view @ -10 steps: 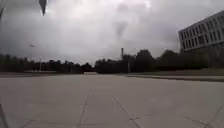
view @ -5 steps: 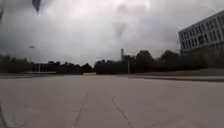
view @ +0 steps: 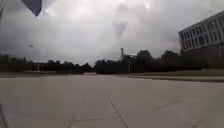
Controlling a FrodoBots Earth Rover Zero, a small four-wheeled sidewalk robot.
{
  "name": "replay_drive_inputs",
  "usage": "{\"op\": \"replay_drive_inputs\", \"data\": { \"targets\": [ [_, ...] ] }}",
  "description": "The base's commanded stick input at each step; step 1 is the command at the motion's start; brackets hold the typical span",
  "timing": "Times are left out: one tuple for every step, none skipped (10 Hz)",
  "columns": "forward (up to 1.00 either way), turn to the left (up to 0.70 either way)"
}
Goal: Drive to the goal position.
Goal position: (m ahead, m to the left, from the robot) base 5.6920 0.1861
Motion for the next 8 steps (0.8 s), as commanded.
{"op": "replay_drive_inputs", "data": {
  "targets": [
    [0.70,0.00],
    [0.70,0.00],
    [0.70,0.00],
    [0.70,0.00],
    [0.70,0.00],
    [0.70,0.00],
    [0.70,0.00],
    [0.70,0.00]
  ]
}}
